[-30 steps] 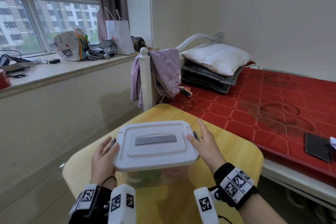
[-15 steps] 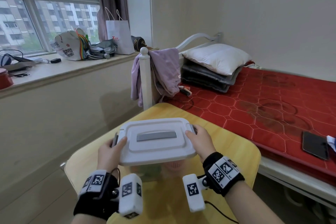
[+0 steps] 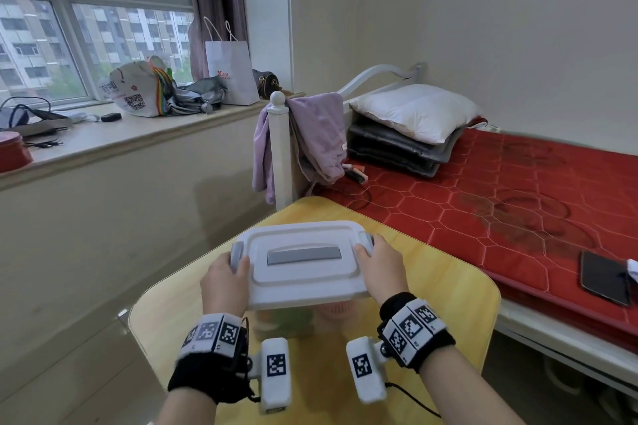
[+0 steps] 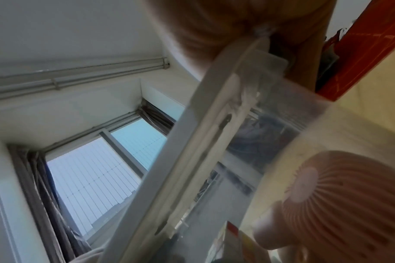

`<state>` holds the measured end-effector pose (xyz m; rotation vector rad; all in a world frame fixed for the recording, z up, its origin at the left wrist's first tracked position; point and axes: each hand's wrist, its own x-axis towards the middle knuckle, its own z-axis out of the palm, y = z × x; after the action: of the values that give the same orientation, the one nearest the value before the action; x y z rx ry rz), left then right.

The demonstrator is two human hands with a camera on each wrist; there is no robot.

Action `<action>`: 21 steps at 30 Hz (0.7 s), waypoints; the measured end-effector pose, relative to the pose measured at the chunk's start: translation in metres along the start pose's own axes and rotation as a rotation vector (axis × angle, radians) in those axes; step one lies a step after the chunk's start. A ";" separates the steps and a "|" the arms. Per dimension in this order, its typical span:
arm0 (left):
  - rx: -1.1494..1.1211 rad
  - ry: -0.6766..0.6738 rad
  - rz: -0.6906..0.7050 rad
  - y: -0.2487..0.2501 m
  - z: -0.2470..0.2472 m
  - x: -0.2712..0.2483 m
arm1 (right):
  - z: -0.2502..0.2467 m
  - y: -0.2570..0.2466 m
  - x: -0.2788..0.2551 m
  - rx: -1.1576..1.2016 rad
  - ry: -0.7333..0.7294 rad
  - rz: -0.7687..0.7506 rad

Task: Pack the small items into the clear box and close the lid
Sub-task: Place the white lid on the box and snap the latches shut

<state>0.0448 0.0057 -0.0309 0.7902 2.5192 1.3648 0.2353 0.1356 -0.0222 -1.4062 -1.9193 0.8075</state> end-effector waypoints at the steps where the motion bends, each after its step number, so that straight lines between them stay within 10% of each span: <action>1: 0.095 0.005 0.019 0.002 0.000 0.001 | 0.000 0.000 0.000 -0.002 0.004 -0.004; 21: 0.212 -0.010 0.005 0.008 0.001 0.002 | -0.006 -0.009 0.001 -0.315 -0.012 -0.120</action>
<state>0.0466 0.0107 -0.0242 0.8374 2.6866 1.1044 0.2344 0.1354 -0.0117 -1.4485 -2.1883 0.4727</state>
